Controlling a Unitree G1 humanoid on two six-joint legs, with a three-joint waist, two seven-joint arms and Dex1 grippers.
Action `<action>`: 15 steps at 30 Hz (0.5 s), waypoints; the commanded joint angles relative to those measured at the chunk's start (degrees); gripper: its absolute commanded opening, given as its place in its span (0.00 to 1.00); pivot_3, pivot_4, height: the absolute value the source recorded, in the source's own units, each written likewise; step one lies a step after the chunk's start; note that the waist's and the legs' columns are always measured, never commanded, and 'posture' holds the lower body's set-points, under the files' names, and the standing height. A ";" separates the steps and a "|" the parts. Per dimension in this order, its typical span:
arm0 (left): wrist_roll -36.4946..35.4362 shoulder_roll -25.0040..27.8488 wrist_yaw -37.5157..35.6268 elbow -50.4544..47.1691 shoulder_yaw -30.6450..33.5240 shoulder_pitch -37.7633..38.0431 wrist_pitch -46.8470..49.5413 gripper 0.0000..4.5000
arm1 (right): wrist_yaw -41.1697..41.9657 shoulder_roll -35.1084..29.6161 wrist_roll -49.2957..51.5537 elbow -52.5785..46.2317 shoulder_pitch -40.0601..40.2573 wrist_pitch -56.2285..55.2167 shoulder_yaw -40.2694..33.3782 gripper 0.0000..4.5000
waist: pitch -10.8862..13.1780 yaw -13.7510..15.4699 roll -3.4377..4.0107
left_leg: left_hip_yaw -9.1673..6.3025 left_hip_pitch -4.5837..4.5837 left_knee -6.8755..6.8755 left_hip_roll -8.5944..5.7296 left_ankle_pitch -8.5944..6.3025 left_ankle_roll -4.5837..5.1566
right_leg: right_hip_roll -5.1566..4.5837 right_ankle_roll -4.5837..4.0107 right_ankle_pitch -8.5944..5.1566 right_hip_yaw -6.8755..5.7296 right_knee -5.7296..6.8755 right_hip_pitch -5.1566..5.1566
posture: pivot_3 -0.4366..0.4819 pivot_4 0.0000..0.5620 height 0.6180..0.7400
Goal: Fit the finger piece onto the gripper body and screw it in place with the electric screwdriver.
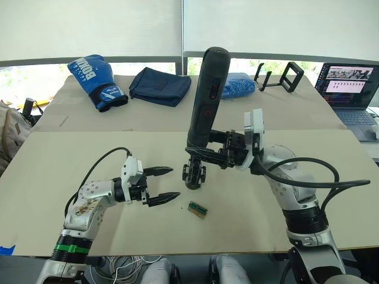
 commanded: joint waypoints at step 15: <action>-0.43 -0.43 0.15 -2.76 -0.60 0.42 0.02 1.00 | -0.87 -0.40 1.58 -3.77 -0.85 -0.30 -1.27 0.43 | 0.00 0.01 0.00 | 0.00 0.00 0.00 0.00 0.00 0.00 | 0.00 0.00 0.00 0.00 0.00 0.00 | 0.48 0.27 1.00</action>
